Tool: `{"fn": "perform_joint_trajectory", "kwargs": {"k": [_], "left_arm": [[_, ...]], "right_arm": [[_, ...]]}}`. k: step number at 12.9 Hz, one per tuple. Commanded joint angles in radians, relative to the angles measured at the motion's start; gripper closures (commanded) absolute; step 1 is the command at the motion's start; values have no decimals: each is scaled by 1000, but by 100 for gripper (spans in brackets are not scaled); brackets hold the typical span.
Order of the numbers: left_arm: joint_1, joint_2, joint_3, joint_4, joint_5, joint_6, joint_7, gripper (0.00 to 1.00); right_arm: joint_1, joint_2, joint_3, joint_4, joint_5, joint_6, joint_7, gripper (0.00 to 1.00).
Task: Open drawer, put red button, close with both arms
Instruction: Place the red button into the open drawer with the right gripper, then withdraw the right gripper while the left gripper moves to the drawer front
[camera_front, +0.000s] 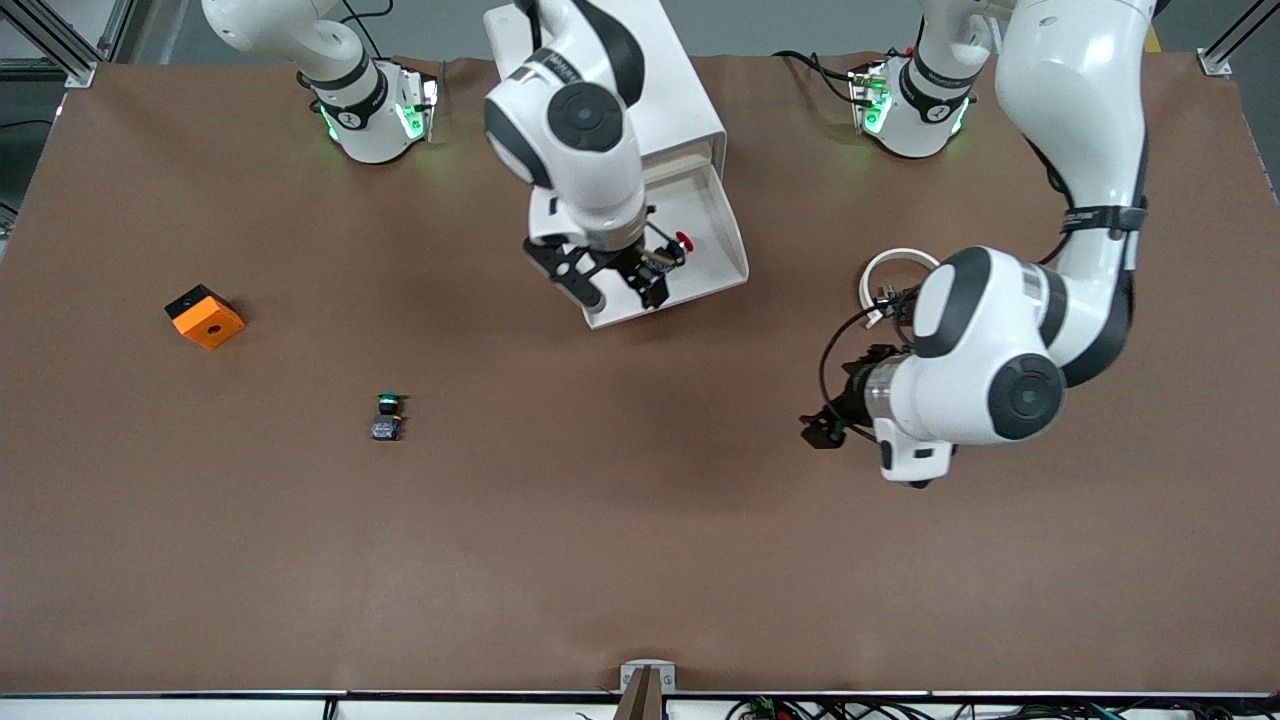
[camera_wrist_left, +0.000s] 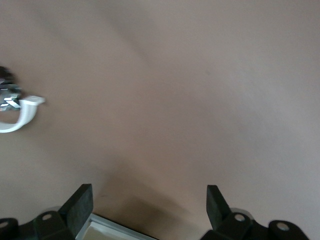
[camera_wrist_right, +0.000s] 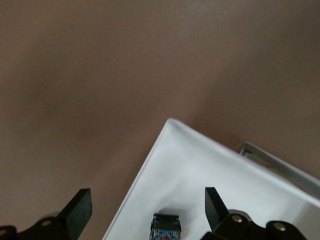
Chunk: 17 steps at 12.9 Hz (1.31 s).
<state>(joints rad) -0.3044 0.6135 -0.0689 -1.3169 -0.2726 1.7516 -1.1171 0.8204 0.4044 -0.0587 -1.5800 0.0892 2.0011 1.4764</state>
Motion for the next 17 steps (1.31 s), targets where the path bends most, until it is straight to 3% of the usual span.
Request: {"fn": "perform_joint_trajectory", "kwargs": {"k": [1,5,8,14,17], "left_arm": [[-7,-52,-75,-131,23,139,69,0],[-18,-47,-192,-238,29,357,149,0],[-74,-34,-195,-315,78,523,155,0],[-156,9,-206,-327,131,496,158,0],[-171,0,-235,-328,130,357,108,0]], "right_arm": [[-111,-10,14,25,-5,-74,-205,0],[-285,-16,10,25,-22,-146,-596,0],[-400,-42,10,25,-95,-185,-838,0],[-605,-85,11,90,-95,-334,-1288,0],[-647,-81,11,182,-98,-412,-1368,0]]}}
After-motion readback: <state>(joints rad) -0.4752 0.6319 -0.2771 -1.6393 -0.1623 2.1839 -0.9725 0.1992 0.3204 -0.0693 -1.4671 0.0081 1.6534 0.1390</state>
